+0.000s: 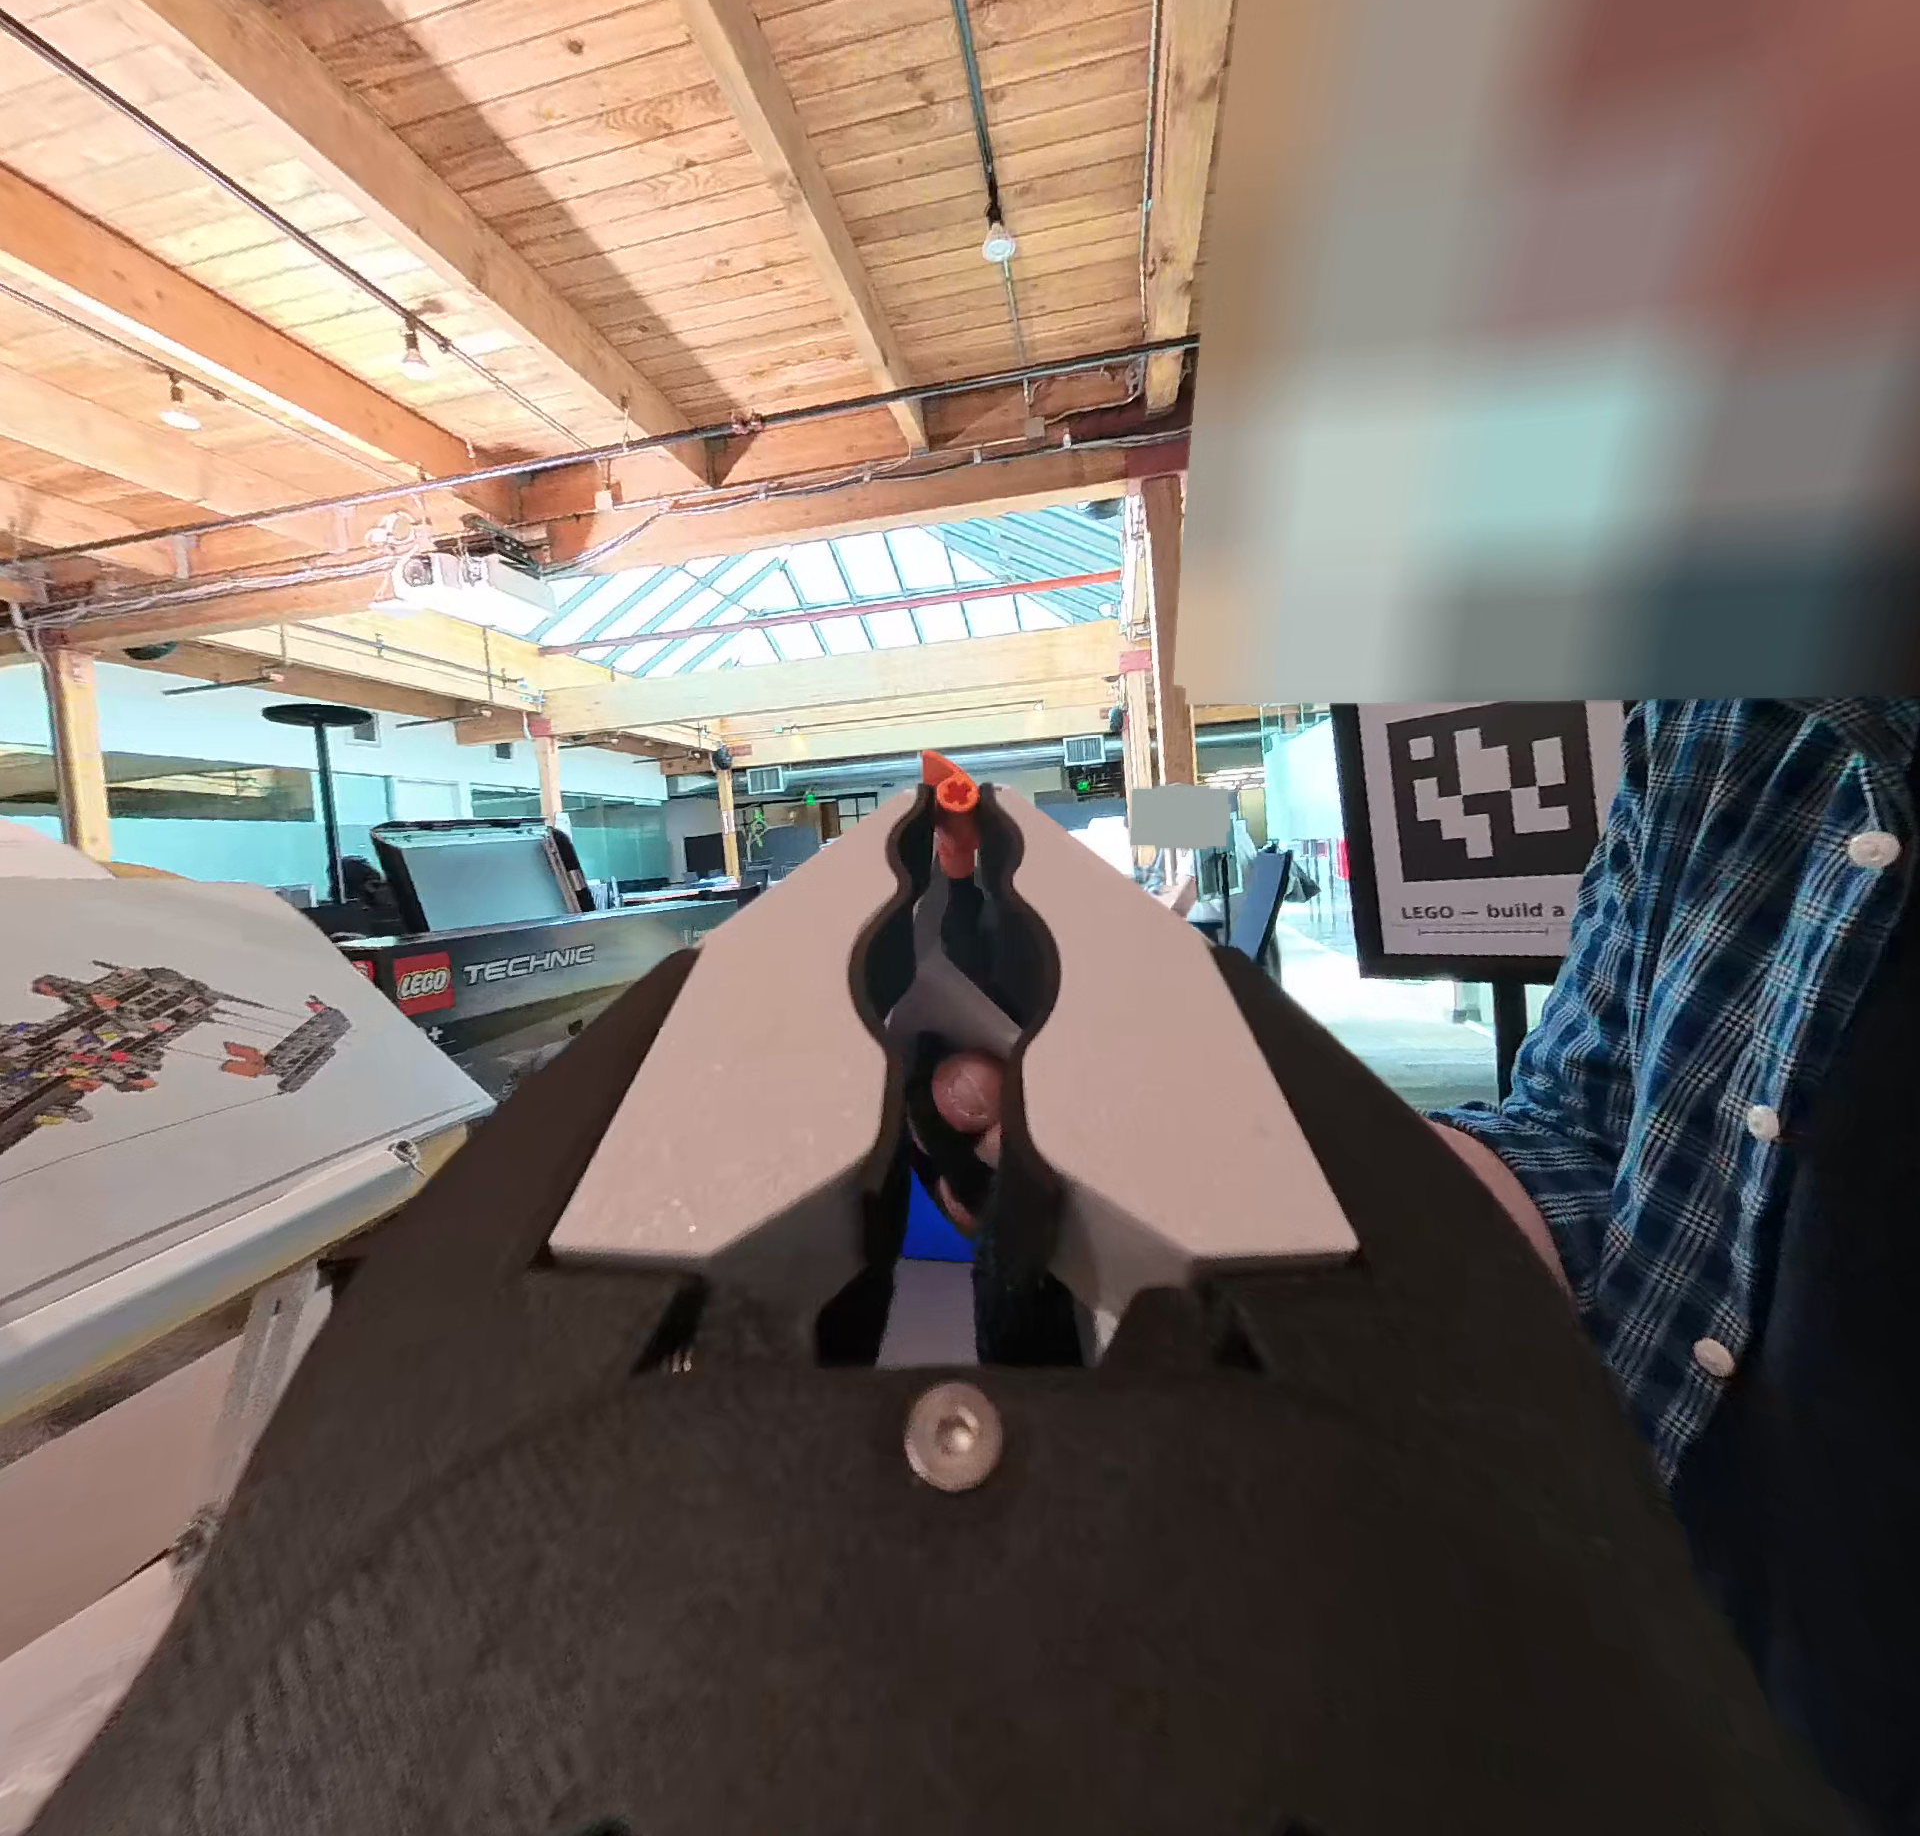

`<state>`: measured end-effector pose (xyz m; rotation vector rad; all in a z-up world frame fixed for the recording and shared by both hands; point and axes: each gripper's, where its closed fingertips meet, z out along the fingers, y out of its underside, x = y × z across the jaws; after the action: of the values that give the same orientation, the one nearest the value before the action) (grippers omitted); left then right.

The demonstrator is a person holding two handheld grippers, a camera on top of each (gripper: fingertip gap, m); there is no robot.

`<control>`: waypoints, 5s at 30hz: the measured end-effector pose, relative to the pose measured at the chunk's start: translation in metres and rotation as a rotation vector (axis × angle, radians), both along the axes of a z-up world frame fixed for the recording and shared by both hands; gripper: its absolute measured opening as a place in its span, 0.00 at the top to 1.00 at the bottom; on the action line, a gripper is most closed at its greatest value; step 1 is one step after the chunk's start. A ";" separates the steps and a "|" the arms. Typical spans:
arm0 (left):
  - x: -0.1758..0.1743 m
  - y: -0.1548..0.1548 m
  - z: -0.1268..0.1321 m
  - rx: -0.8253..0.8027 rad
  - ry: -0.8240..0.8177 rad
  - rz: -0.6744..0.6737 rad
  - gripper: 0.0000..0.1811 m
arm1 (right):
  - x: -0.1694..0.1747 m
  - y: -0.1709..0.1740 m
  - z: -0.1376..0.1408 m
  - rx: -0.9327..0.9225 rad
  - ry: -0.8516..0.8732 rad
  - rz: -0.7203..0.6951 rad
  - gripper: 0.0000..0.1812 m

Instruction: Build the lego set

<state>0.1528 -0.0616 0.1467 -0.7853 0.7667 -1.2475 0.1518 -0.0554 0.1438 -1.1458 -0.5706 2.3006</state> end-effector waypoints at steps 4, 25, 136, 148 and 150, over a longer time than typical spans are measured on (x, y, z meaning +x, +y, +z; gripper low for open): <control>-0.003 -0.001 0.003 -0.020 -0.028 -0.030 0.96 | -0.002 -0.002 0.003 0.035 0.002 -0.046 1.00; 0.003 0.004 0.003 -0.224 0.019 -0.073 0.96 | 0.009 0.004 0.000 1.006 -0.655 -0.684 0.95; 0.020 -0.015 0.010 0.098 0.133 0.289 0.96 | 0.017 -0.012 -0.001 0.957 -0.639 -0.697 1.00; 0.016 -0.010 0.008 0.101 0.152 0.342 0.96 | 0.021 -0.020 0.009 0.916 -0.570 -0.671 1.00; 0.013 -0.012 0.011 0.101 0.135 0.332 0.96 | 0.026 -0.014 0.005 0.892 -0.587 -0.667 0.94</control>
<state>0.1659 -0.0735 0.1580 -0.8801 0.7658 -0.8596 0.1774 -0.0691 0.1489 -1.2430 -1.0723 0.9378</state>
